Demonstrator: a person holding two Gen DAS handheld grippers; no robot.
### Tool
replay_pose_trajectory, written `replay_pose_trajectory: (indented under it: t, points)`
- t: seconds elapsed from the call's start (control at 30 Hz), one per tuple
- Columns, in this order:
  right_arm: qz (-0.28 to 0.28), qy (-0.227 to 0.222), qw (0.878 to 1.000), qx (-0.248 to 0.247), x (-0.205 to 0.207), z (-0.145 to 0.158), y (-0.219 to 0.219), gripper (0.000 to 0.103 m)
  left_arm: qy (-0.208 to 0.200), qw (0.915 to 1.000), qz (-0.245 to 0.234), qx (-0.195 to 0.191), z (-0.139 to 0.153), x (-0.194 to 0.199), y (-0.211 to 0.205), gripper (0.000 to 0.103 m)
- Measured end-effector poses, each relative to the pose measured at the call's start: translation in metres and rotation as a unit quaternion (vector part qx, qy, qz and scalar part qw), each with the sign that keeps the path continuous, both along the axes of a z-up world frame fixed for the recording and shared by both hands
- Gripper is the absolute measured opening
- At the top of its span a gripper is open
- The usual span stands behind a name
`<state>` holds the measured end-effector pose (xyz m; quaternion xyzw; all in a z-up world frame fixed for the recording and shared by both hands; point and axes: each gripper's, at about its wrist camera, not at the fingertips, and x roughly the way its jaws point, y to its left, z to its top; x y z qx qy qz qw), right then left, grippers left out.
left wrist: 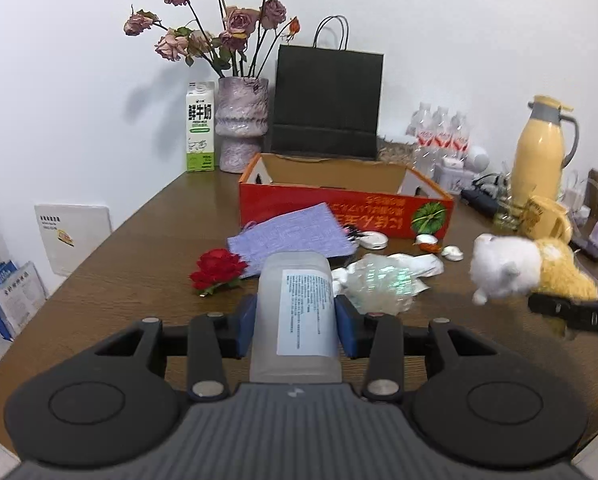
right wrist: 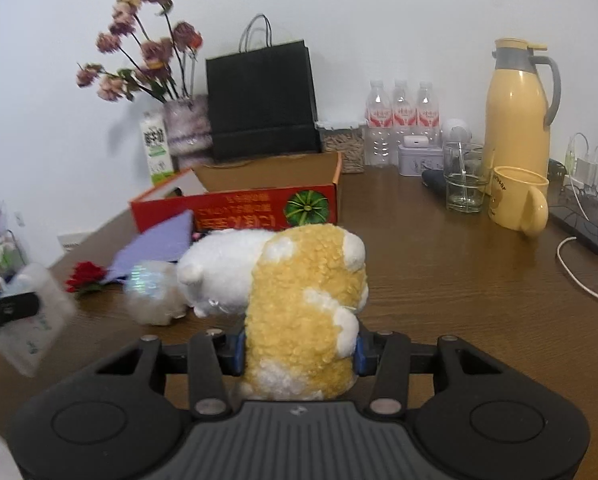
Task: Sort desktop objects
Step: 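Lift the white container and plush toy and carry both over the red box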
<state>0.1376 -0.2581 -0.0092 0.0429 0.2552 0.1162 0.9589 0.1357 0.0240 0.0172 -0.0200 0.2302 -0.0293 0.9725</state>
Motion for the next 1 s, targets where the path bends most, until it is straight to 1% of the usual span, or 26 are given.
replay_pose_trajectory:
  t: [0.1,0.23,0.37,0.43,0.5,0.6,0.77,0.93,1.0]
  points:
    - [0.026,-0.003,1.0,0.008,-0.025,0.001,0.008,0.045,-0.009,0.9999,-0.004,0.001,0.004,-0.012,-0.009,0.042]
    - [0.048,-0.008,0.999,0.009,-0.046,0.003,0.015,0.045,-0.018,0.9997,-0.014,0.006,0.008,-0.034,-0.015,0.042]
    - [0.053,-0.021,0.998,0.012,-0.065,0.009,0.016,0.046,-0.028,0.9995,0.003,0.011,0.009,-0.057,-0.01,0.042]
    - [0.056,-0.027,0.998,0.014,-0.073,0.011,0.017,0.046,-0.029,0.9995,0.012,0.006,0.01,-0.067,-0.006,0.042]
    - [0.061,-0.03,0.998,0.015,-0.08,0.012,0.019,0.046,-0.03,0.9994,0.015,0.003,0.011,-0.074,-0.004,0.042]
    - [0.07,-0.032,0.997,0.016,-0.088,0.013,0.022,0.046,-0.035,0.9993,0.013,0.009,0.013,-0.078,-0.006,0.042]
    - [0.068,-0.027,0.997,0.02,-0.085,0.01,0.022,0.046,-0.04,0.9991,0.004,0.011,0.015,-0.077,-0.01,0.042]
    - [0.057,-0.015,0.998,0.02,-0.066,0.006,0.018,0.046,-0.028,0.9996,0.004,0.006,0.01,-0.066,-0.006,0.042]
    - [0.051,-0.01,0.999,0.013,-0.052,0.009,0.016,0.046,-0.023,0.9997,-0.001,-0.001,0.015,-0.055,-0.001,0.042]
